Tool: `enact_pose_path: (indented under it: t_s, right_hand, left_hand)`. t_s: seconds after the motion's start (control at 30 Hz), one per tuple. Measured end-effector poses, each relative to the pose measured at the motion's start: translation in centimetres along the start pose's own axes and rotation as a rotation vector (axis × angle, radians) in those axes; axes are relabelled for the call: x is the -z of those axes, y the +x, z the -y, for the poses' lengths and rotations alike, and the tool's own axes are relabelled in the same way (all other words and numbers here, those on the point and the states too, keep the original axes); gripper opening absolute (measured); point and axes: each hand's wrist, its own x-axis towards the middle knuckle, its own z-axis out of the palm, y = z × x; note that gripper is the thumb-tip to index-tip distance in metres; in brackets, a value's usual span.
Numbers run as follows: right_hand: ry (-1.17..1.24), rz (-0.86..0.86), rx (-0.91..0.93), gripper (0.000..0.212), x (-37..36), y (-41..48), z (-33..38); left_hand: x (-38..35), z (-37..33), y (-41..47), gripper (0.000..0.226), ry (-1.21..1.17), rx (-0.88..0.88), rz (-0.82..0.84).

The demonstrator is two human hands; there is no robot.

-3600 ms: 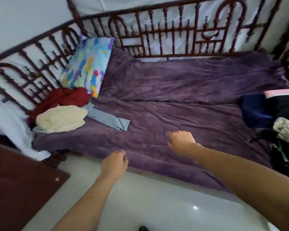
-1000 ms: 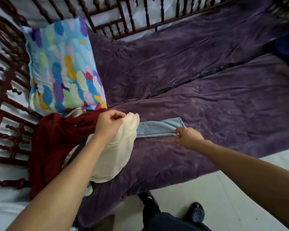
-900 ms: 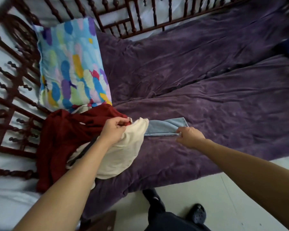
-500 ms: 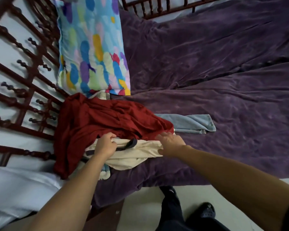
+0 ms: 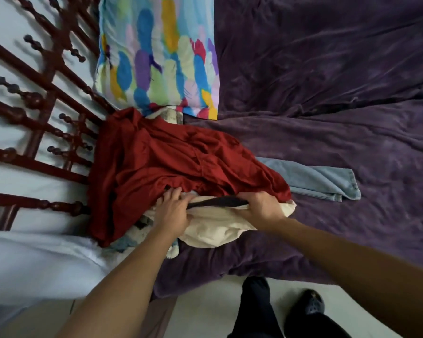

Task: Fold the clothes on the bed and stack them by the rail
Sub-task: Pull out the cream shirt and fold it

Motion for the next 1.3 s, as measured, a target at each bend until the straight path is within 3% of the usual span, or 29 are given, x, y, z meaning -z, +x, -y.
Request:
enact_pose_path:
  t_s: [0.07, 0.17, 0.23, 0.37, 0.57, 0.63, 0.7, 1.03, 1.17, 1.3]
  right_hand:
    - [0.018, -0.143, -0.018, 0.042, 4.2, -0.7, -1.8]
    - [0.073, -0.382, -0.149, 0.028, 10.8, -2.0, -6.4]
    - [0.122, -0.479, -0.234, 0.02, 15.3, -3.4, -9.5]
    - [0.202, -0.712, -0.265, 0.013, 24.0, -7.5, -14.6]
    - [0.264, -0.906, -0.265, 0.011, 37.5, -13.2, -21.8]
    - [0.204, -0.947, -0.241, 0.035, 42.1, -15.4, -24.1]
    - [0.124, -0.984, -0.236, 0.043, 46.1, -18.3, -26.6]
    - [-0.042, -1.309, -0.419, 0.031, 62.1, -33.6, -37.1]
    - [-0.108, -1.278, -0.503, 0.035, 62.0, -37.1, -38.4]
    - [-0.185, -0.916, -0.571, 0.033, 55.8, -37.7, -39.4]
  left_hand:
    - [1.3, -1.9, 1.2, 0.038, -0.027, -0.03, -0.069]
    - [5.2, -6.3, 2.8, 0.022, -0.306, -0.125, -0.145]
    - [8.6, -10.3, 3.7, 0.024, -0.441, -0.234, -0.16]
    - [15.1, -19.6, 5.1, 0.027, -0.489, -0.438, -0.187]
    - [23.5, -34.0, 5.8, 0.026, -0.602, -0.513, -0.238]
    - [26.6, -38.8, 6.0, 0.027, -0.594, -0.531, -0.316]
    - [29.4, -43.7, 6.0, 0.027, -0.531, -0.562, -0.39]
    - [41.2, -69.2, 3.3, 0.035, -0.401, -0.753, -0.624]
    - [41.9, -73.9, 3.4, 0.034, -0.383, -0.817, -0.62]
    - [38.2, -73.3, 6.0, 0.035, -0.321, -0.825, -0.51]
